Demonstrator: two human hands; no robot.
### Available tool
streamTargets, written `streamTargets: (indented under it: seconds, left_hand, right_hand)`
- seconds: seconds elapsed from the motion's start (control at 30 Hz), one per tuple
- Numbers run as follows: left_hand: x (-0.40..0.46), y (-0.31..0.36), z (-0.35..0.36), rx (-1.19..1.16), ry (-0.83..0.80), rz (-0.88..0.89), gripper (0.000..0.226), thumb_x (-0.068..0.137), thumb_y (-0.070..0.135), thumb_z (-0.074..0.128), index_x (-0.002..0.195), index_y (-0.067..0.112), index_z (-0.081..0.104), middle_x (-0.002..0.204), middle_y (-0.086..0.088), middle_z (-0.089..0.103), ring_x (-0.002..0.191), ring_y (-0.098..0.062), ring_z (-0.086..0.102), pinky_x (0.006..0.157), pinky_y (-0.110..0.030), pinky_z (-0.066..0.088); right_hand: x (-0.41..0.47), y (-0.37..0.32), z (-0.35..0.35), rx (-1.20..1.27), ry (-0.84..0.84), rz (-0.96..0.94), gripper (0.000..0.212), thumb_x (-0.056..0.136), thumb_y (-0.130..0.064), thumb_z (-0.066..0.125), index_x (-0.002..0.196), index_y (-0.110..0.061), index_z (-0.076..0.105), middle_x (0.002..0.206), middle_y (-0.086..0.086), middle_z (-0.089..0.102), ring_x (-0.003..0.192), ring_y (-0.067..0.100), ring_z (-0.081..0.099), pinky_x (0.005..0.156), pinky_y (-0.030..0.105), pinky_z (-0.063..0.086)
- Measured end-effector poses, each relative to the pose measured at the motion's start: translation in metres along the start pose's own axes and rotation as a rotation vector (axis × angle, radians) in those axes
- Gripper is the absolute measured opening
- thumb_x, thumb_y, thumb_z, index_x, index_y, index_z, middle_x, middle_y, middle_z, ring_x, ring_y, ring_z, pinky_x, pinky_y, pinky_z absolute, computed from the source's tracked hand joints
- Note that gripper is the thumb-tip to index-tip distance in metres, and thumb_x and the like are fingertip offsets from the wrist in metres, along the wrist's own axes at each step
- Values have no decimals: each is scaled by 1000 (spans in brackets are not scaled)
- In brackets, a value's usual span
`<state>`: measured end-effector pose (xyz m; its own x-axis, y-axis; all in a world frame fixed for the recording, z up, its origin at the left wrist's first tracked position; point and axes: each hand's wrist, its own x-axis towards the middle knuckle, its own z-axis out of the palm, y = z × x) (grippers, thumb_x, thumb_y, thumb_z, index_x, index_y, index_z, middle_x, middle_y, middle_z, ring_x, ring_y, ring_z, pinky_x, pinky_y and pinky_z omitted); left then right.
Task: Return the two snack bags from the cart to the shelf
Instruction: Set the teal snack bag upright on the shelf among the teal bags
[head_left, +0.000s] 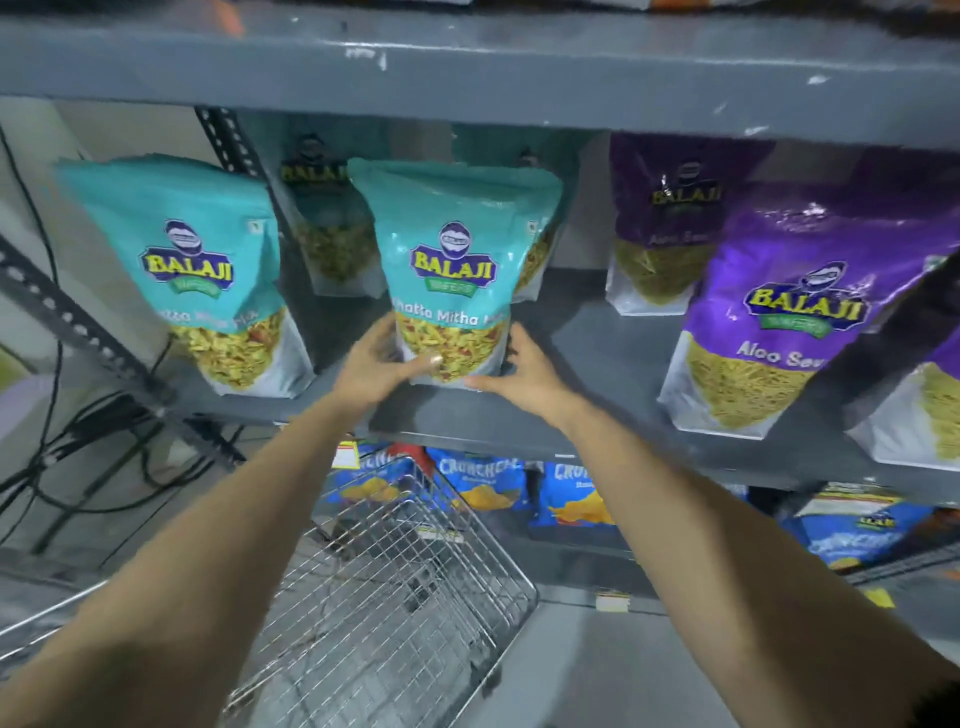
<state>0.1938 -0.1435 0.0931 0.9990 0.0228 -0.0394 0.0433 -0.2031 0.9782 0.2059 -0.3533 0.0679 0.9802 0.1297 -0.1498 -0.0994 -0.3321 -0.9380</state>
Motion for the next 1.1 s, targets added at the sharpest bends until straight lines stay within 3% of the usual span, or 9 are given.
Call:
streamTargets:
  seconds: [0.1, 0.2, 0.4, 0.6, 0.73, 0.83, 0.9, 1.0, 1.1]
  left_hand:
    - [-9, -9, 2, -17, 79, -48, 54, 62, 20, 88, 111, 24, 67, 111, -6, 72, 104, -18, 66, 104, -49, 48]
    - [-22, -10, 6, -18, 88, -49, 62, 56, 30, 90, 114, 24, 68, 110, -3, 73, 105, -19, 68, 102, -47, 50]
    - [-33, -7, 9, 9, 64, -30, 52, 65, 15, 86, 114, 19, 67, 98, 9, 71, 80, 12, 66, 100, -39, 51]
    - [-32, -7, 5, 22, 69, -74, 68, 61, 26, 88, 124, 15, 63, 120, -6, 70, 109, -22, 64, 103, -45, 49]
    - [-33, -7, 3, -36, 29, -107, 82, 51, 38, 90, 125, 19, 61, 117, 0, 71, 109, -16, 67, 101, -45, 51]
    - [-39, -9, 4, -150, -33, -137, 82, 68, 18, 84, 141, 17, 46, 118, 5, 69, 105, -3, 66, 95, -29, 53]
    - [-46, -11, 5, -213, -6, -163, 86, 74, 7, 79, 147, 13, 33, 130, -2, 61, 114, -9, 60, 97, -29, 49]
    - [-58, -12, 10, -217, 197, -88, 69, 70, 11, 83, 131, 10, 52, 120, -5, 63, 112, -16, 58, 99, -33, 47]
    - [-77, -5, 32, -58, 337, 86, 36, 69, 18, 84, 99, 13, 65, 88, -1, 66, 83, -13, 59, 81, -24, 48]
  right_hand:
    - [-7, 9, 4, 7, 84, -48, 82, 54, -50, 86, 124, -34, 45, 127, -8, 61, 115, 22, 62, 96, 46, 53]
    - [-25, 9, 3, 21, 109, -71, 71, 63, -38, 85, 122, -35, 45, 117, -12, 61, 109, 22, 64, 90, 41, 55]
    - [-44, 5, 5, 35, 121, -73, 74, 66, -34, 85, 128, -33, 43, 119, -10, 60, 108, 23, 64, 88, 36, 54]
    - [-48, 1, 5, 5, 139, -62, 72, 68, -34, 84, 127, -32, 44, 131, -2, 61, 111, 25, 62, 93, 43, 54]
    - [-48, 0, 3, 5, 122, -60, 72, 66, -38, 84, 125, -34, 44, 130, -4, 62, 110, 22, 63, 94, 45, 54]
    - [-50, 1, 1, 24, 107, -46, 81, 67, -37, 84, 133, -32, 38, 137, 0, 56, 119, 24, 59, 96, 39, 51]
    - [-53, 4, -4, 65, 128, -38, 98, 67, -35, 85, 145, -32, 26, 145, 5, 48, 126, 23, 53, 100, 38, 47]
    - [-68, 11, -19, 138, 215, -72, 95, 69, -32, 84, 146, -31, 29, 136, 0, 48, 124, 16, 51, 98, 29, 47]
    - [-96, 23, -47, 158, 361, -144, 53, 72, -23, 82, 120, -21, 61, 120, 0, 62, 109, 11, 60, 80, 13, 49]
